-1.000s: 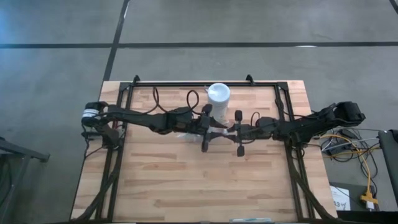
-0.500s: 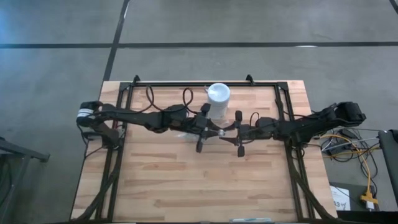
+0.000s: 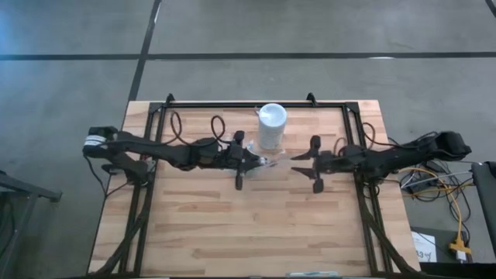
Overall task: Pick & Place toothbrushing station
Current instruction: Put the blue toothbrush into the transparent organizer
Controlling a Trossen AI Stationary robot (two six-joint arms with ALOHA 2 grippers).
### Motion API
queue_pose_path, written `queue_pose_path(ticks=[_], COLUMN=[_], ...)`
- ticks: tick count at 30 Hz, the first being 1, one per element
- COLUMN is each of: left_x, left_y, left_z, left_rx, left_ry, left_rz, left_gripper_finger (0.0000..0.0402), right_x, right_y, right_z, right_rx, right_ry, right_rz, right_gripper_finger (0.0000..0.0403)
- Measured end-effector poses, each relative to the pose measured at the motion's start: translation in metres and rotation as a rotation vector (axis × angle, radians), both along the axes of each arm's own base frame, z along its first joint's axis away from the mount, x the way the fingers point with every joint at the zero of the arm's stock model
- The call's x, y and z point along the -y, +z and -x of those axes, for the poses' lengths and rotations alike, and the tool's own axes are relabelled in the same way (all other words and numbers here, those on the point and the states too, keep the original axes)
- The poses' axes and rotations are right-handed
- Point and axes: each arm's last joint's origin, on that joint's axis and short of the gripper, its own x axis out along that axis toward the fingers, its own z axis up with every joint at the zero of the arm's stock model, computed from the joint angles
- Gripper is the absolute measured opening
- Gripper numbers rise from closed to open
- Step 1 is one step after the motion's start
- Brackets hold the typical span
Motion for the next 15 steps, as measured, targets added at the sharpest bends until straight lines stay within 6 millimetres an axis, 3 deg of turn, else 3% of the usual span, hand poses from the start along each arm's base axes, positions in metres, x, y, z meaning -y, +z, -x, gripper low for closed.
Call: queue_pose_path(ticks=[7, 15], left_x=[-0.004, -0.015], left_y=[-0.034, -0.057], left_z=[-0.023, -0.033], left_rx=[-0.071, -0.118], left_ry=[0.129, 0.299], left_rz=[-0.004, -0.004], left_gripper_finger=[0.0024, 0.0024], right_x=[0.002, 0.003], right_y=[-0.019, -0.022], right_z=[0.03, 0.038], right_rx=[0.174, 0.192], right_ry=[0.002, 0.0], right_rz=[-0.03, -0.03], right_gripper_finger=[0.002, 0.0013])
